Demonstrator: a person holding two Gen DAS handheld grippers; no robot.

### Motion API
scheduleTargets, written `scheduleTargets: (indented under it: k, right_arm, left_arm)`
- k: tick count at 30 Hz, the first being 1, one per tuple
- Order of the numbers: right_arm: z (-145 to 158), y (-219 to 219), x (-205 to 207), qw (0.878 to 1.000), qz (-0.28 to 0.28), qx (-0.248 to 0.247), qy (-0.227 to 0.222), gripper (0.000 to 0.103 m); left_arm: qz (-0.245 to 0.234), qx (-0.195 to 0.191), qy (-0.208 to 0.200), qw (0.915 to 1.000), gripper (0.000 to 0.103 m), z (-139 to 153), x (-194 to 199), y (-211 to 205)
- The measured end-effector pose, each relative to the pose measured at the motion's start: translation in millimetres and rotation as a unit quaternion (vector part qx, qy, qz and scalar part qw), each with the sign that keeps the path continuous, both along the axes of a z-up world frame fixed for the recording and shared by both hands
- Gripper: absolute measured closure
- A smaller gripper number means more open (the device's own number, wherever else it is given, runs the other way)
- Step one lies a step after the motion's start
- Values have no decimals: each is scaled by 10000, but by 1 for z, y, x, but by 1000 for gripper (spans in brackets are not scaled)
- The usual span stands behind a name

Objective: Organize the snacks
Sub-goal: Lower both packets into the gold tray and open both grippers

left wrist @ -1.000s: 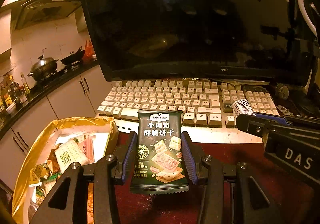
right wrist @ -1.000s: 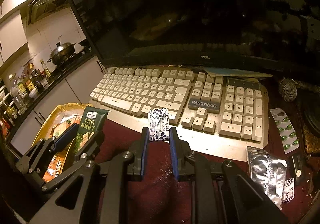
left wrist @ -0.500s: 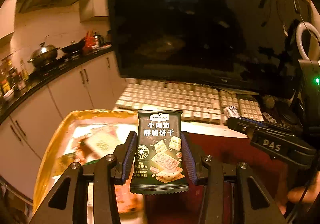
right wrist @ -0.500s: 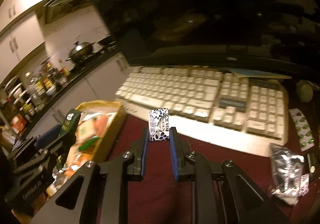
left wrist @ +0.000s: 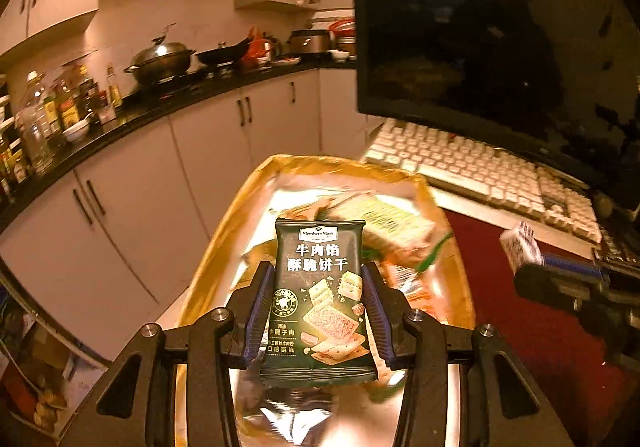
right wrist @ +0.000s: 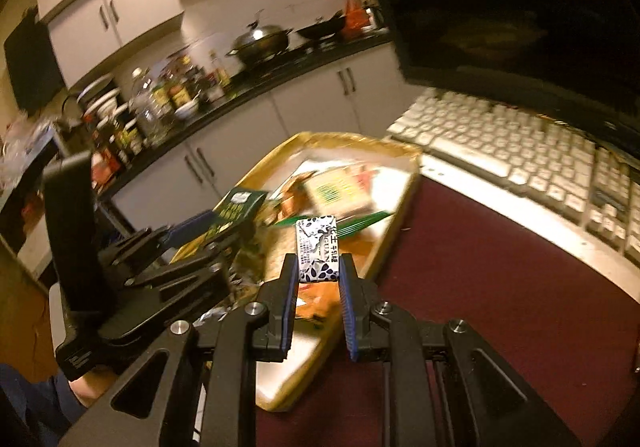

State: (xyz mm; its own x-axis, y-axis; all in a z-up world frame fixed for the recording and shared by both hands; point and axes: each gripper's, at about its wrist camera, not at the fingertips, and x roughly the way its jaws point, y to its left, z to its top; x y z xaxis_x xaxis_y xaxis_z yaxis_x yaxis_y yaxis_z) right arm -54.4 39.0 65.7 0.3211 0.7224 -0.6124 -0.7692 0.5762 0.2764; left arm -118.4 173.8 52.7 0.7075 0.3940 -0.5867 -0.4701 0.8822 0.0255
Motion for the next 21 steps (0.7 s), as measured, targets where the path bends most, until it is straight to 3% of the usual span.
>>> scheduleTargets:
  k: [13,21]
  right_arm:
    - [-37,34,-8,9987,252,-452,42,84]
    - [-39,37,-13,9981,301,-520,-135,84]
  left_arm:
    - [476,864,275,9947,56,-27,-1,10]
    - [514,848,339,9945,56,-32,1,15]
